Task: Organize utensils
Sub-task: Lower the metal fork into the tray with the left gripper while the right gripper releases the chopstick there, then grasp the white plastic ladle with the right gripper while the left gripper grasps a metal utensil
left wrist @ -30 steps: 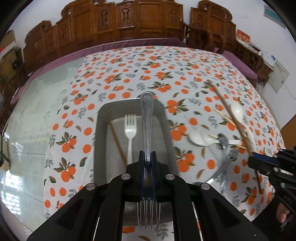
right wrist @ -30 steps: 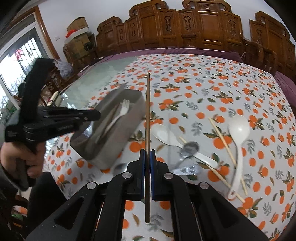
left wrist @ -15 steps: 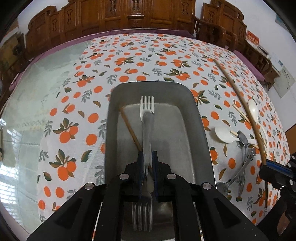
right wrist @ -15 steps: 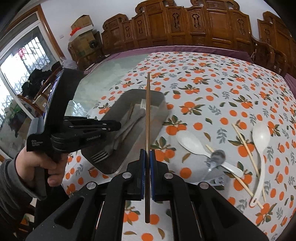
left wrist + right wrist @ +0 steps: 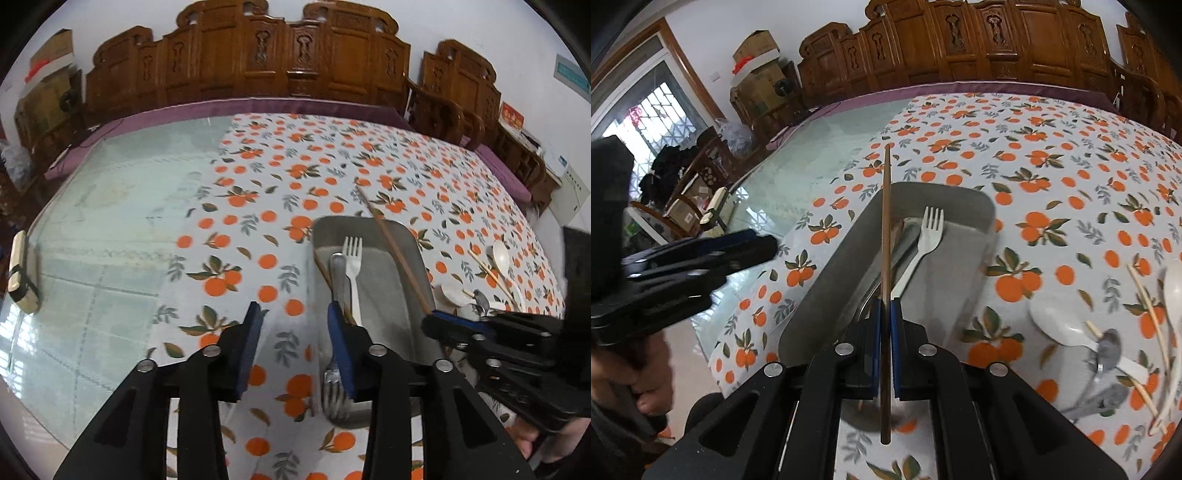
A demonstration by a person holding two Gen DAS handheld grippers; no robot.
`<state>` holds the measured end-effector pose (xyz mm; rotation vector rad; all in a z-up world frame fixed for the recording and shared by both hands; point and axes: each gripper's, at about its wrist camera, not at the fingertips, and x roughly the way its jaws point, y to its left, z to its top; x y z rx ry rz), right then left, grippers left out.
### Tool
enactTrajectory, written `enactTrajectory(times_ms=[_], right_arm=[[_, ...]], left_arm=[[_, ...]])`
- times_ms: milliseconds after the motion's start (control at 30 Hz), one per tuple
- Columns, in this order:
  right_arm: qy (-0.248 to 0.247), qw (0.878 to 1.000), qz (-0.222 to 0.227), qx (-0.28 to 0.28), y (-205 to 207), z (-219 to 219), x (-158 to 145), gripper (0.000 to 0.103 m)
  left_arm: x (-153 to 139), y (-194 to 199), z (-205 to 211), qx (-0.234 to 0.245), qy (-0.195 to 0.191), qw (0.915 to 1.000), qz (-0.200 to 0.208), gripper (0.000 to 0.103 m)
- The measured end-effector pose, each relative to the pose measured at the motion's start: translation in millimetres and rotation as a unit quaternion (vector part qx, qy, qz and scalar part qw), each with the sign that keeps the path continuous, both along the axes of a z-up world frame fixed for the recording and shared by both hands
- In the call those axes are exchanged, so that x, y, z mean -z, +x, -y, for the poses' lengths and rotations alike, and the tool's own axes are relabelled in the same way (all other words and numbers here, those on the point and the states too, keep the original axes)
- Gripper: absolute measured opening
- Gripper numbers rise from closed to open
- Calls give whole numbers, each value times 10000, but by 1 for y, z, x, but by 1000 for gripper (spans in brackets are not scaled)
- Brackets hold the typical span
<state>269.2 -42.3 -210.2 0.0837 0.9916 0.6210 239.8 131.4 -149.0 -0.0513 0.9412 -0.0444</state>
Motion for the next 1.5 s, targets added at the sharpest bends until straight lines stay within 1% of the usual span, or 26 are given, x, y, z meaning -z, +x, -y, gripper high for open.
enactTrajectory(times_ms=[200, 267, 300, 533, 633, 700, 733, 800, 900, 933, 967, 1033, 1167, 1200, 1233, 1400, 1500], right_arm=[[-65, 9999, -98, 35, 4, -15, 15, 6], [-54, 9998, -147, 75, 7, -17, 18, 8], [-40, 9999, -141, 82, 6, -17, 18, 10], [-1, 9999, 70, -88, -4, -5, 5, 10], [-80, 9992, 384, -119, -17, 14, -10, 10], [-178, 9980, 591, -116, -27, 37, -22, 10], [-240, 9974, 676, -98, -32, 48, -26, 10], [-358, 9962, 796, -48, -38, 71, -32, 10], [-628, 9939, 897, 160, -44, 116, -36, 10], [-749, 9925, 940, 237, -45, 130, -35, 11], [-811, 9915, 967, 305, -45, 141, -34, 15], [-835, 9913, 897, 471, -41, 169, -30, 19], [-948, 9881, 863, 856, -33, 212, -18, 20], [-962, 9873, 847, 935, -30, 223, -14, 22], [-999, 9864, 832, 1010, -28, 232, -9, 25], [-1090, 9840, 733, 1201, -14, 255, 10, 26], [-970, 9855, 608, 1253, -5, 261, 20, 26]], left_arm=[[-8, -10, -11, -22, 4, 10000, 97, 38], [-10, -14, -11, -15, 1, 9999, 118, 38], [-10, -15, -10, -4, -3, 9999, 128, 38], [-15, -26, 6, 140, 104, 9996, 224, 38], [-17, -30, 16, 231, 55, 9994, 259, 38], [-18, -33, 26, 324, 14, 9990, 293, 39], [-18, -35, 34, 389, -2, 9987, 319, 43], [-18, -37, 44, 501, -36, 9981, 362, 46], [-16, -42, 68, 724, -75, 9966, 385, 47], [-15, -43, 77, 806, -88, 9960, 385, 47], [-14, -44, 84, 875, -98, 9954, 377, 47], [-10, -46, 103, 1059, -120, 9937, 343, 47], [1, -48, 133, 1315, -97, 9910, 248, 47], [4, -47, 139, 1362, -93, 9904, 222, 47], [8, -47, 147, 1415, -70, 9897, 196, 47], [18, -46, 166, 1529, -21, 9882, 119, 47], [26, -43, 175, 1599, 67, 9871, 36, 47]])
